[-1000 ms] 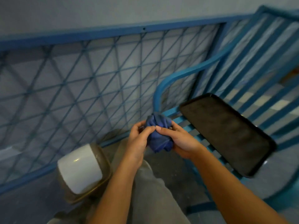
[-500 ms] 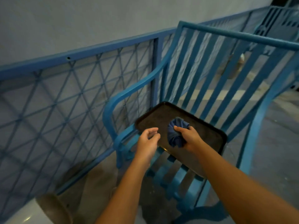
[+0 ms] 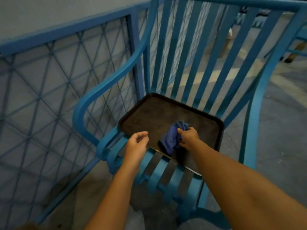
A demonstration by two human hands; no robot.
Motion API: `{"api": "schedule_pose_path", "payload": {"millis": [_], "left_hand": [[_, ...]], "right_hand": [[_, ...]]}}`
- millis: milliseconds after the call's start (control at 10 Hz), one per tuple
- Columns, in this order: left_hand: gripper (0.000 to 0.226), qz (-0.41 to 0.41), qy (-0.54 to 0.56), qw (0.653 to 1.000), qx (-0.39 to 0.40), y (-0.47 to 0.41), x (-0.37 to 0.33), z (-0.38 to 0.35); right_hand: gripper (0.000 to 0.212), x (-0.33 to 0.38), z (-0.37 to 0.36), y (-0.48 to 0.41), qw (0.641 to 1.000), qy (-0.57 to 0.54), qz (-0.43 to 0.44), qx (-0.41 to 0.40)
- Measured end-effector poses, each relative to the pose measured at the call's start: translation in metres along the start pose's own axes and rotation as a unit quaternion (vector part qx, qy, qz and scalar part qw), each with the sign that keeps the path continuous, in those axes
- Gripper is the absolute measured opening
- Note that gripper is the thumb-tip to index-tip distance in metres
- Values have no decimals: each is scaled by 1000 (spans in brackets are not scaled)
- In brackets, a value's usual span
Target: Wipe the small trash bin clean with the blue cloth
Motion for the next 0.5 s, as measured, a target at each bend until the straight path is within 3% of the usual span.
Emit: {"api": "schedule_pose_path", "payload": {"millis": [100, 300, 500], "left_hand": [[17, 6, -4, 1000, -8, 0, 6, 4], [18, 7, -11, 1000, -10, 9, 4, 14], [16, -36, -11, 998, -40, 23, -17, 44]], "right_hand": [[56, -1, 7, -1, 993, 90, 17, -72], [59, 5, 9, 12, 973, 157, 68, -157], [50, 9, -16, 57, 947, 207, 209, -126]]}}
Point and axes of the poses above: each hand's wrist, its own y-axis away from the middle knuckle, its own z-axis out of the back of the hand, x = y × z, the point moved 4 cm from there along -y, towards the middle knuckle, and after that the axes turned 10 degrees about -z, right-handed, at the moved point
